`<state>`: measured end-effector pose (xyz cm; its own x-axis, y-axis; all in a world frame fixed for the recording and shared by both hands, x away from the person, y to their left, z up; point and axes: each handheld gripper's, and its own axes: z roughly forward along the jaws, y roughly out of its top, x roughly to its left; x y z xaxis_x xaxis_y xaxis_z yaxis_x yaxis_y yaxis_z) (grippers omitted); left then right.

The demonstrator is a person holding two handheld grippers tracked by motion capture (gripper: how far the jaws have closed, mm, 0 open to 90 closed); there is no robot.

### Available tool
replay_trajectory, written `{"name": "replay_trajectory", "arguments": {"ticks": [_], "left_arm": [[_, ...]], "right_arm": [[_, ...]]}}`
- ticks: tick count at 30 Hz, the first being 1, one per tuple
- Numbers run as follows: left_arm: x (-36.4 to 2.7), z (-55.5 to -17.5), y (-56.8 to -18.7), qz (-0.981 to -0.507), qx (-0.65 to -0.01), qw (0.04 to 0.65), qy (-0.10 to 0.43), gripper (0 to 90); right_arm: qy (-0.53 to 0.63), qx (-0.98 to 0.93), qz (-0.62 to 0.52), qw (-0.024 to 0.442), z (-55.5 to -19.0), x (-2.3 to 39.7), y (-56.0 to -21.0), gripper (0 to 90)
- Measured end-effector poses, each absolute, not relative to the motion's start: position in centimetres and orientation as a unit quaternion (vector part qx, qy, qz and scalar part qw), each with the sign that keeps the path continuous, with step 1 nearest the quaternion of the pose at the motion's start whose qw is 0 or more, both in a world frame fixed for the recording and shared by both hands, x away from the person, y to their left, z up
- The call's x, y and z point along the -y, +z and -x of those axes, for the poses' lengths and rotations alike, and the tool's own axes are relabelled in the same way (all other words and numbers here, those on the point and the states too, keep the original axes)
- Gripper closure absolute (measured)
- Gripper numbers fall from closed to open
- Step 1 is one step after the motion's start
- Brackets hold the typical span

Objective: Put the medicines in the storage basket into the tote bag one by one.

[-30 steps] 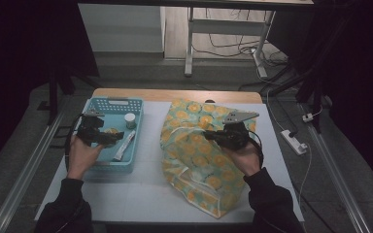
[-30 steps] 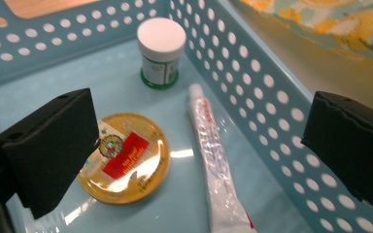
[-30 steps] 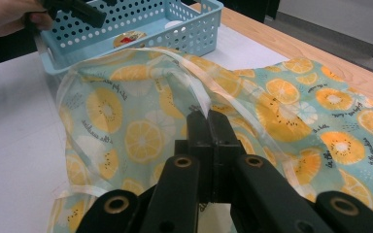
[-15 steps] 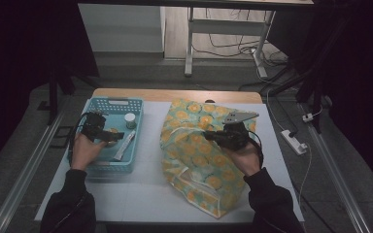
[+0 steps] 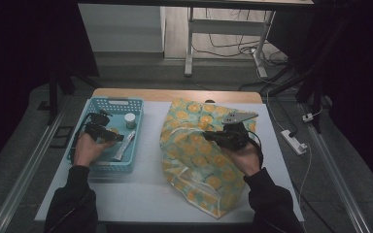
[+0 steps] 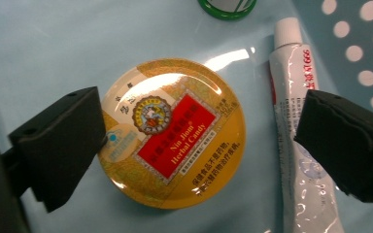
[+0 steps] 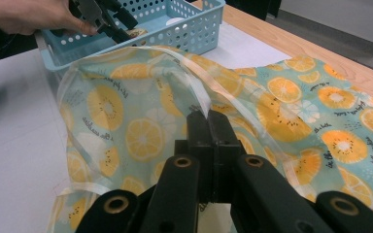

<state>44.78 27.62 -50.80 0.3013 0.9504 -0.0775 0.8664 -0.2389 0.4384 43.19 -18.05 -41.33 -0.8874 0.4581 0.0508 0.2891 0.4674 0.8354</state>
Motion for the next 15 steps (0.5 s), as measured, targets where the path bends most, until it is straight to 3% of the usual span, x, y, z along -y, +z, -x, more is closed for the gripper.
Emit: {"name": "replay_trajectory", "arguments": {"ticks": [4, 15], "left_arm": [[-27.34, -44.74, -50.79, -0.778, -0.588, 0.183, 0.121, 15.6], [-27.57, -45.05, -51.06, -0.764, -0.611, 0.155, 0.135, 9.2]], "right_arm": [[0.465, -0.853, -0.219, 0.089, -43.20, 18.00, -41.39, 90.0], [0.462, -0.856, -0.216, 0.088, -43.20, 17.81, -41.58, 90.0]]}}
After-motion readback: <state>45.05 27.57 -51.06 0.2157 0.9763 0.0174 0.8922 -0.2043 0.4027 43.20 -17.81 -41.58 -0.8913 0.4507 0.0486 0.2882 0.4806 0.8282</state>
